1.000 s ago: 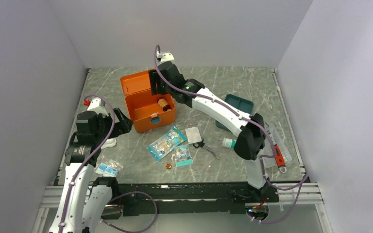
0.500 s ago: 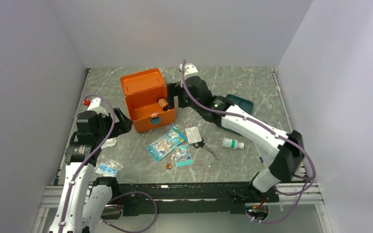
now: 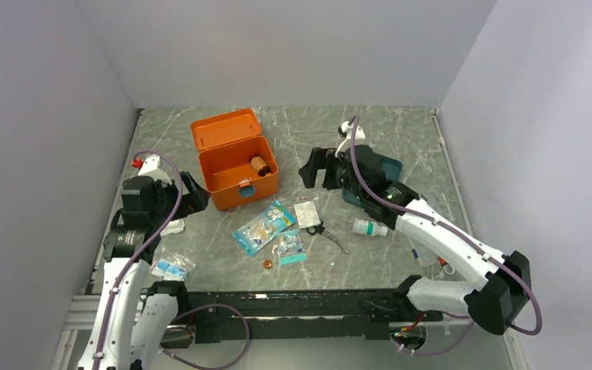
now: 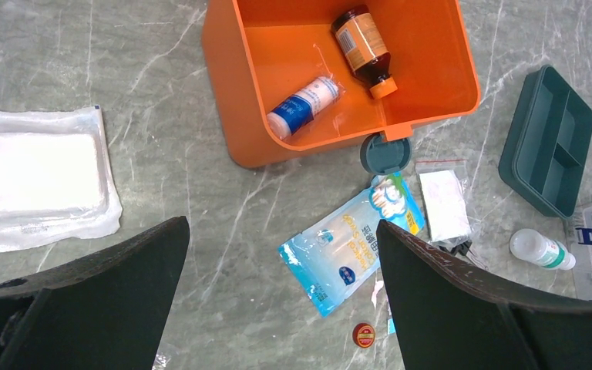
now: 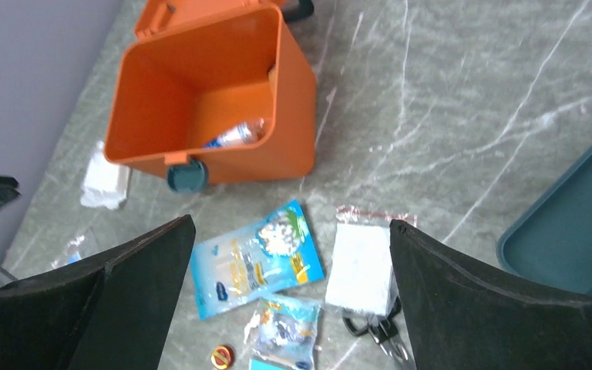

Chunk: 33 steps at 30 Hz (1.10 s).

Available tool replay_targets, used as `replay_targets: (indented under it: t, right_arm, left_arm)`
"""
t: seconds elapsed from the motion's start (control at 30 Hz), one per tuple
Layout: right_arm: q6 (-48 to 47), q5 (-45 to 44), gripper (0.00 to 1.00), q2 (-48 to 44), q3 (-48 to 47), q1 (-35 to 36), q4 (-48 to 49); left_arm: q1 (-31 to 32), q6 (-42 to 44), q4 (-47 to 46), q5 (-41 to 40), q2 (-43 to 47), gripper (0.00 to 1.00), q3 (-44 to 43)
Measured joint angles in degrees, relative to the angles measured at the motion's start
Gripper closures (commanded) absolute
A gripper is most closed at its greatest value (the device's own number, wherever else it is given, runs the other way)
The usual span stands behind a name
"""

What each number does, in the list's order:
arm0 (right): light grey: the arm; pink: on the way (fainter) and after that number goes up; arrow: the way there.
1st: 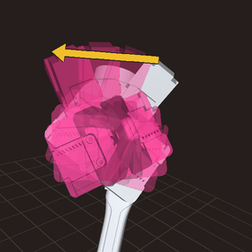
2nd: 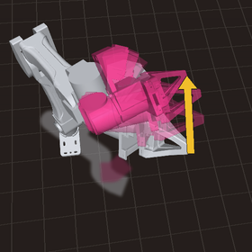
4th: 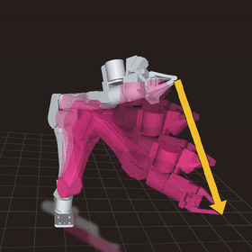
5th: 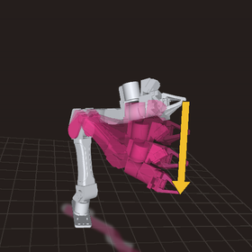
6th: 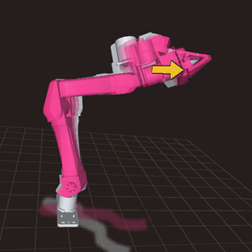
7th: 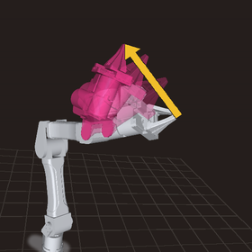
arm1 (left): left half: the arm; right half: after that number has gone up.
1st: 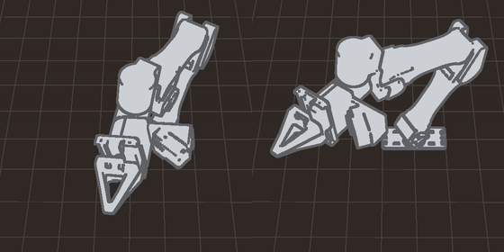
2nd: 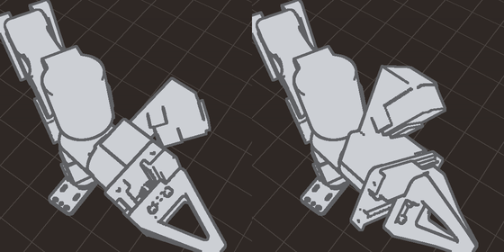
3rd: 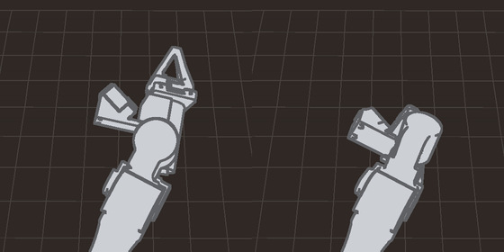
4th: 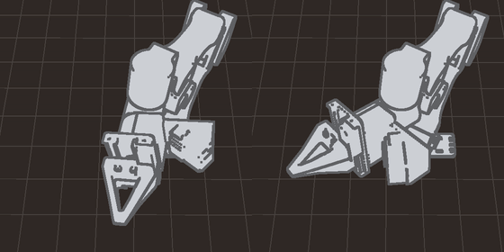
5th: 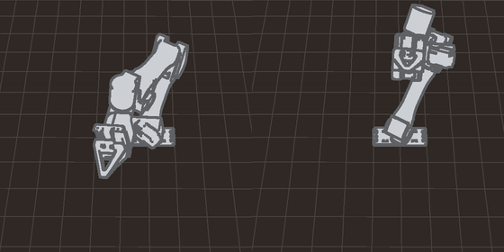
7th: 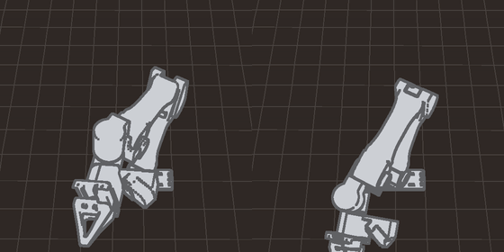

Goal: Organize the medicine kit

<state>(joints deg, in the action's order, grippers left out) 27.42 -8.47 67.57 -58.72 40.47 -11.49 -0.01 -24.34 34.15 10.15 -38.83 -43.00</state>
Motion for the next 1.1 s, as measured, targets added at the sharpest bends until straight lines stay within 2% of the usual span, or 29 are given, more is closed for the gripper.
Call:
replay_targets:
  t: [0.27, 0.53, 0.83, 1.1]
  right_arm:
    - [1.2, 1.0, 0.24, 1.4, 6.1, 0.0, -2.7]
    - [2.9, -0.7, 0.34, 7.3, 6.8, 0.2, -3.5]
    - [3.7, -3.2, 0.39, 20.3, 5.2, 1.5, -5.0]
    - [3.7, -3.5, 0.44, 25.7, 2.3, 2.9, -5.3]
  left_arm:
    - [0.0, 0.1, 0.0, -0.2, 0.0, 0.01, 0.0]
    - [0.0, 0.2, 0.0, -0.5, -0.1, 0.01, 0.0]
    - [0.0, 0.3, 0.0, -0.5, -0.1, 0.01, 0.0]
    - [0.0, 0.3, 0.0, -0.5, -0.1, 0.01, 0.0]
